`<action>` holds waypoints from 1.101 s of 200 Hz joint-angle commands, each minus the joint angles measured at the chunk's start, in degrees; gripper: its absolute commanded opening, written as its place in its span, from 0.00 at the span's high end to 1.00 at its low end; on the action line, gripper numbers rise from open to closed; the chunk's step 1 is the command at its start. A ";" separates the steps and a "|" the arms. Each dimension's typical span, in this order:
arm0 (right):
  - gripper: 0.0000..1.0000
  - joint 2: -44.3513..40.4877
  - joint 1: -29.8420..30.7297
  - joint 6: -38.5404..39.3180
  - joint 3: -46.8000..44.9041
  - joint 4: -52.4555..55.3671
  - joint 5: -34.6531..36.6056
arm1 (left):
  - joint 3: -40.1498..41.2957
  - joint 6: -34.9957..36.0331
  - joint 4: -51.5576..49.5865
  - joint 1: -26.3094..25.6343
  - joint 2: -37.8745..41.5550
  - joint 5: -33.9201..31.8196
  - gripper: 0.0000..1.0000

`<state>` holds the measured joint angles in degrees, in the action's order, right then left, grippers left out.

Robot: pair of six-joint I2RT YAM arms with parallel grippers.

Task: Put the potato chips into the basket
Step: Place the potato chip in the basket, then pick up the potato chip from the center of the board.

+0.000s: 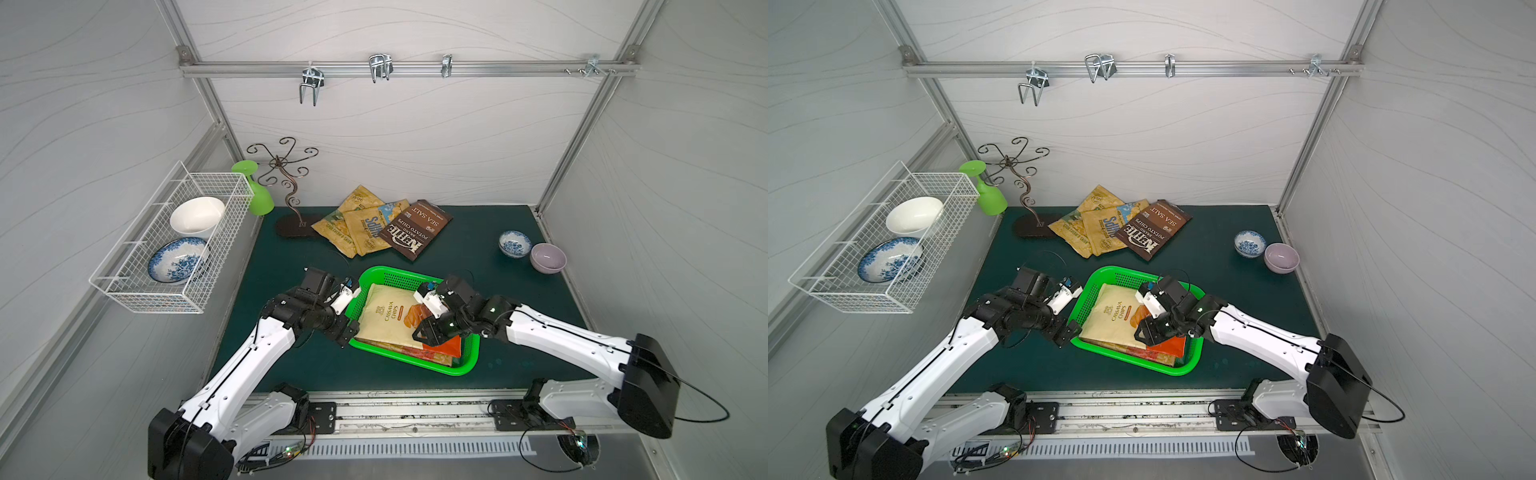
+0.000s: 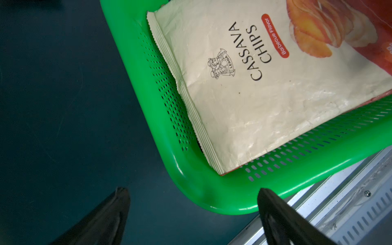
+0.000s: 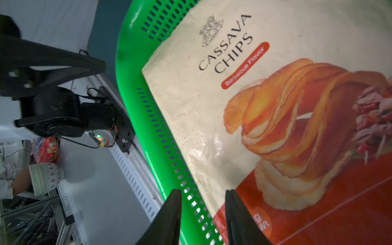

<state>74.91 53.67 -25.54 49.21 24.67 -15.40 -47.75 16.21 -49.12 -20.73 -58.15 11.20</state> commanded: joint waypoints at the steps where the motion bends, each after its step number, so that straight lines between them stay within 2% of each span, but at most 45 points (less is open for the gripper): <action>1: 0.62 2.54 0.30 -0.87 -1.84 -3.48 3.65 | -0.18 -1.44 3.16 0.25 0.90 0.52 0.02; 69: 0.62 5.31 0.30 -1.09 -4.71 -5.34 6.42 | 0.71 -1.53 3.60 0.25 -0.01 -0.91 0.02; 105: 0.57 -1.76 0.38 -0.42 -3.10 -2.47 8.59 | 0.90 -1.62 3.82 0.25 -0.02 -1.43 0.02; 143: 0.45 -8.82 -0.67 -0.12 -1.35 -0.23 10.41 | 0.89 -1.70 3.84 0.25 -0.25 -1.71 0.02; 164: 0.43 -10.21 -4.82 -1.33 0.01 -0.47 8.34 | 0.90 -1.79 3.95 0.25 -0.19 -2.19 0.02; 185: 0.43 -8.64 -12.87 -3.37 3.06 -0.31 4.57 | 1.07 -2.05 4.25 0.40 0.08 -3.25 0.02; 203: 0.41 -4.59 -20.07 -4.12 6.91 -0.36 1.11 | 1.16 -2.31 4.39 1.14 0.12 -3.87 0.02; 220: 0.39 0.75 -24.86 -4.52 11.67 -0.29 0.85 | 1.08 -2.45 4.33 2.77 0.08 -3.96 0.02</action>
<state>70.22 34.20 -28.58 55.55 23.46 -11.46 -46.74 14.46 -46.44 -19.84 -58.28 8.29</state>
